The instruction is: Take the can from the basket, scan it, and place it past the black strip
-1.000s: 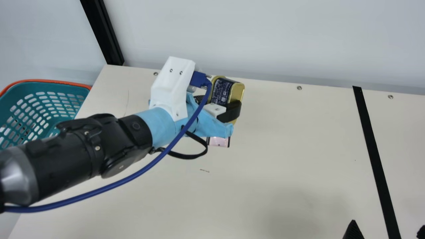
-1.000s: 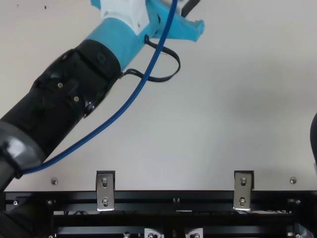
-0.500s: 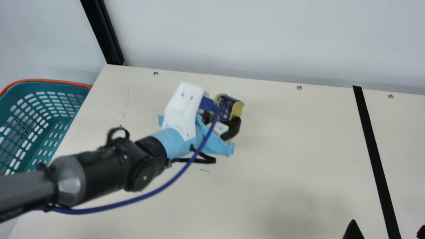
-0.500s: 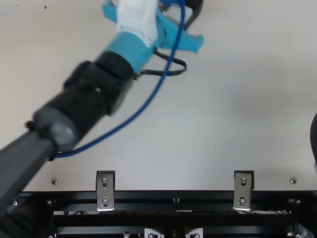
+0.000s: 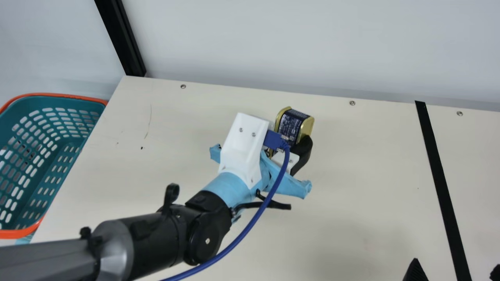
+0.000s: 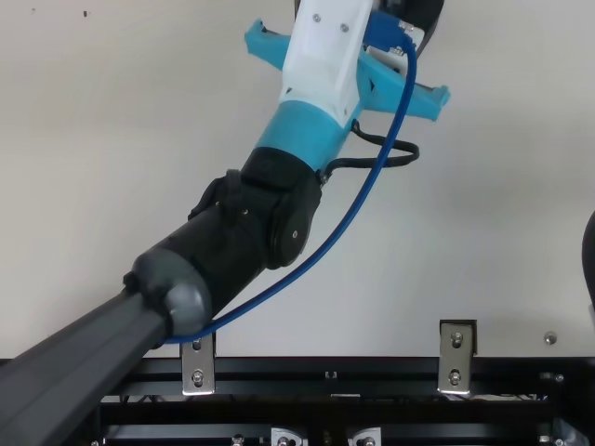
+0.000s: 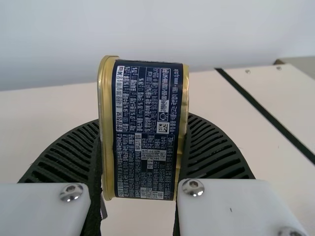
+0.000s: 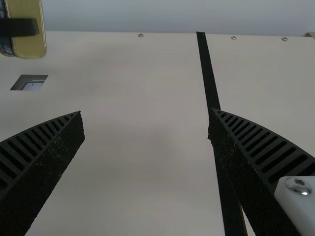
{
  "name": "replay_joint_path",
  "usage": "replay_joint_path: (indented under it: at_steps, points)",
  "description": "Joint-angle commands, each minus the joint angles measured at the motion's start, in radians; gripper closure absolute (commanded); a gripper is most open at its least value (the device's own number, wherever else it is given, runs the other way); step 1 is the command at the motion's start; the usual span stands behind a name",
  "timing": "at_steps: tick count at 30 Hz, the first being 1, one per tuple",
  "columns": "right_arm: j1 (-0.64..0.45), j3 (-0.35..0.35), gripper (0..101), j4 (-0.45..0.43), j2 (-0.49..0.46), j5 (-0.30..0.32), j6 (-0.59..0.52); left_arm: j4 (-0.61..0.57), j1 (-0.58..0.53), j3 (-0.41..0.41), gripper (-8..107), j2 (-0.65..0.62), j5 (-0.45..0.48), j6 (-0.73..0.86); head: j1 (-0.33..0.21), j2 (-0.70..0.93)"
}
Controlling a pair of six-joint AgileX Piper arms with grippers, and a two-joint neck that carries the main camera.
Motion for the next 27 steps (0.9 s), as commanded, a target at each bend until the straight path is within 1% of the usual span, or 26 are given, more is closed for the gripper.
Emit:
replay_joint_path:
  at_steps: [1,13,22,27]
  points:
    - [0.000,0.000,0,0.000,0.000,0.000,0.000,0.000,0.000,0.000,89,0.000,0.000,0.000,-0.002,-0.013]
    - [0.000,0.000,0,0.000,0.000,0.000,0.000,0.004,0.001,0.003,89,0.004,-0.008,-0.013,-0.002,-0.013]
    - [0.000,0.000,0,0.000,0.000,0.000,0.000,0.049,0.041,-0.001,89,0.036,-0.100,0.034,-0.002,-0.013]
    - [0.000,0.000,0,0.000,0.000,0.000,0.000,0.066,0.074,-0.005,89,0.050,-0.134,0.059,-0.002,-0.013]
